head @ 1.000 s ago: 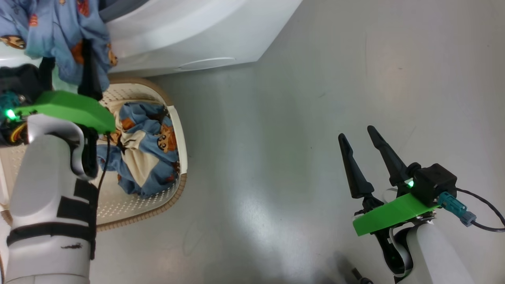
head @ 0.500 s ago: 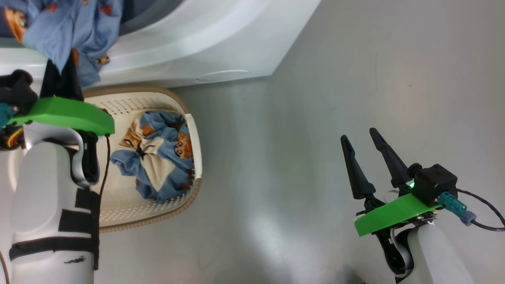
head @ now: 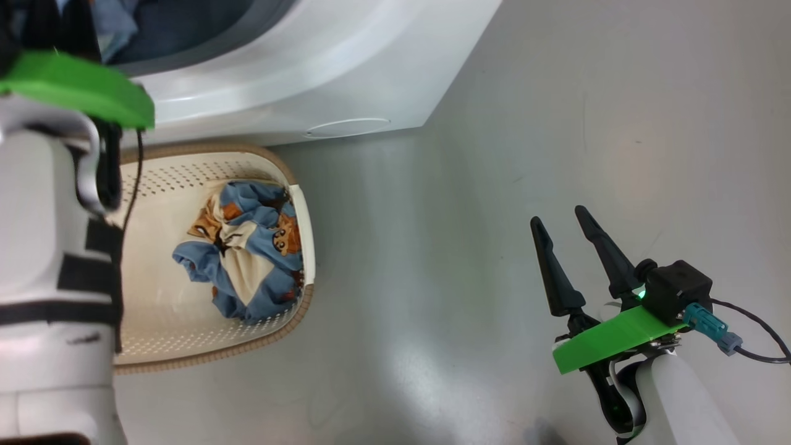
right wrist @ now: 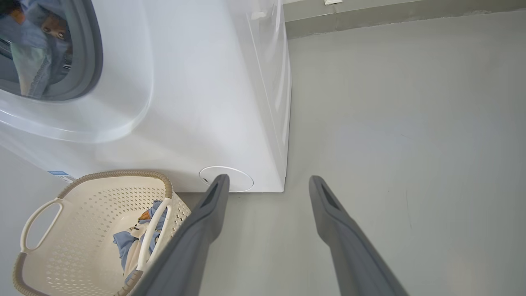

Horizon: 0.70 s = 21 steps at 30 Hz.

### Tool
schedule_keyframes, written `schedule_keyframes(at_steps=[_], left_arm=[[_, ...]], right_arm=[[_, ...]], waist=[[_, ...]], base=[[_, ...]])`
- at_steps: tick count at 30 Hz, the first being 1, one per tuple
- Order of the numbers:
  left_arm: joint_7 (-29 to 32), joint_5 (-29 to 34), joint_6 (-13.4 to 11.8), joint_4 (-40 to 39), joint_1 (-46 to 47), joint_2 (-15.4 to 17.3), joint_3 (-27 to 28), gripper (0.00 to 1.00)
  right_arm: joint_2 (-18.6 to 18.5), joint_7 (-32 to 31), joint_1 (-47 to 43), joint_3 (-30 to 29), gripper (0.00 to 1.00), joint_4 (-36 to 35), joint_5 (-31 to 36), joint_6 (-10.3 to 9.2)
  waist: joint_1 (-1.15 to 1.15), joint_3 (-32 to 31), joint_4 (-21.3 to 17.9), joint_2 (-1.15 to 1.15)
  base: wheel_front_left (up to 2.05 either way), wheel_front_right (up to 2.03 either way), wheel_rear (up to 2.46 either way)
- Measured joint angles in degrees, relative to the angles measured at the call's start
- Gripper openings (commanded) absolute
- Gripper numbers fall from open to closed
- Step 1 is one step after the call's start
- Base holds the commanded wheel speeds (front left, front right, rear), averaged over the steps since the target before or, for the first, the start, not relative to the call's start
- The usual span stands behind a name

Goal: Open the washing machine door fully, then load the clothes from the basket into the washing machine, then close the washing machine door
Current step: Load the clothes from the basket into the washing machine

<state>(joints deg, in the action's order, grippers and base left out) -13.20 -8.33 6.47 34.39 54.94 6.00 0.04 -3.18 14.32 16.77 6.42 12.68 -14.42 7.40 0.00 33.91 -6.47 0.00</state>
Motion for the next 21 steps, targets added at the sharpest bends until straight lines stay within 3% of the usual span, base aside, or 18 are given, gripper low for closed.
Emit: schedule_keyframes(at_steps=[11,21], left_arm=[[2.9,1.8,-0.2,9.5,13.2,2.5,-2.3,0.00],[2.7,2.2,-0.7,16.2,21.3,2.9,-3.5,0.00]], right_arm=[[0.0,0.0,0.1,0.4,1.00,0.0,-0.7,0.00],[0.0,0.0,1.0,0.8,1.00,-0.1,-0.7,0.00]], waist=[[0.00,2.5,-2.0,0.00],[0.00,6.5,-2.5,0.00]], base=[[0.00,0.00,0.00],[0.00,0.00,0.00]])
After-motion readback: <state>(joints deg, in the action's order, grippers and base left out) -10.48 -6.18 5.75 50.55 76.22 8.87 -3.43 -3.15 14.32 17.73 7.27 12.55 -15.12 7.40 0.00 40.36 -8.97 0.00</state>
